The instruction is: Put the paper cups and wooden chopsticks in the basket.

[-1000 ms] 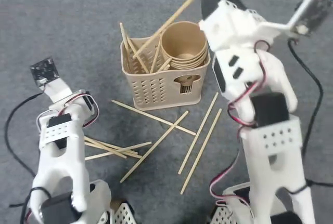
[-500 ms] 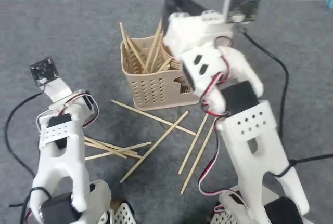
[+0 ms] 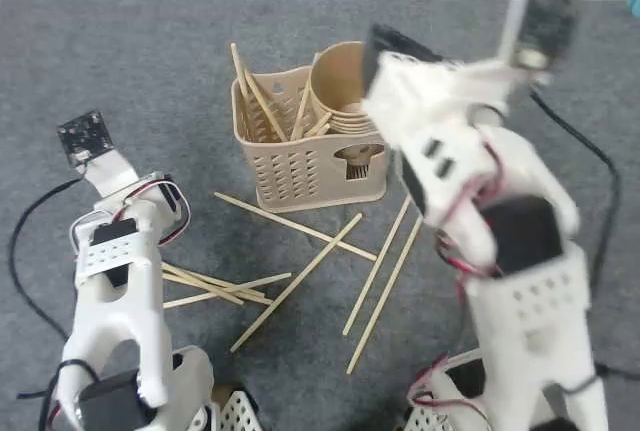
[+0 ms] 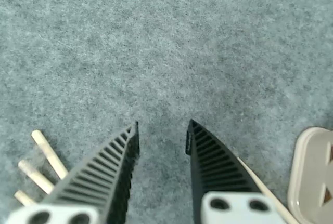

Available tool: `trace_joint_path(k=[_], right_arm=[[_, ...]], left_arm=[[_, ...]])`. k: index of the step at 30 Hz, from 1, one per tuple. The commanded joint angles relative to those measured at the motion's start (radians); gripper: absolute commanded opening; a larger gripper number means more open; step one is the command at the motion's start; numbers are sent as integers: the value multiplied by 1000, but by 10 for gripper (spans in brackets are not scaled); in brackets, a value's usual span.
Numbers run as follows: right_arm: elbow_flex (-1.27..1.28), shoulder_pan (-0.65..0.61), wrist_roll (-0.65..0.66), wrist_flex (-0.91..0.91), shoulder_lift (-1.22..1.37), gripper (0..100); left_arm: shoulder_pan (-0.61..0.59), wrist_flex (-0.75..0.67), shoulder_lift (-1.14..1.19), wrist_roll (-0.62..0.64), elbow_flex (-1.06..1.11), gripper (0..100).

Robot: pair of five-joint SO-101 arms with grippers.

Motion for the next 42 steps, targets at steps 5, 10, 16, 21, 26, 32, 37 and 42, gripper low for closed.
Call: trace_joint_path(k=[5, 10, 16, 21, 26, 32, 37, 42], right_arm=[[11, 105, -35, 338, -91, 49], [153, 160, -32, 426, -90, 48], [526, 176, -29, 275, -88, 50], [813, 177, -29, -25, -88, 51], [967, 177, -28, -252, -87, 52], [1043, 180, -28, -380, -74, 52], [1042, 223, -28, -475, 81, 52], [971, 255, 5, -516, 280, 50]], left_arm=[[-3, -29, 2, -3, -39, 139], [-3, -29, 2, -3, -39, 139], [-5, -29, 2, -3, -39, 139], [-5, -28, 2, -3, -38, 139], [-5, -26, 2, -3, -38, 137], [-5, -26, 2, -3, -38, 137], [-5, -26, 2, -3, -38, 137], [-5, -26, 2, -3, -38, 137]])
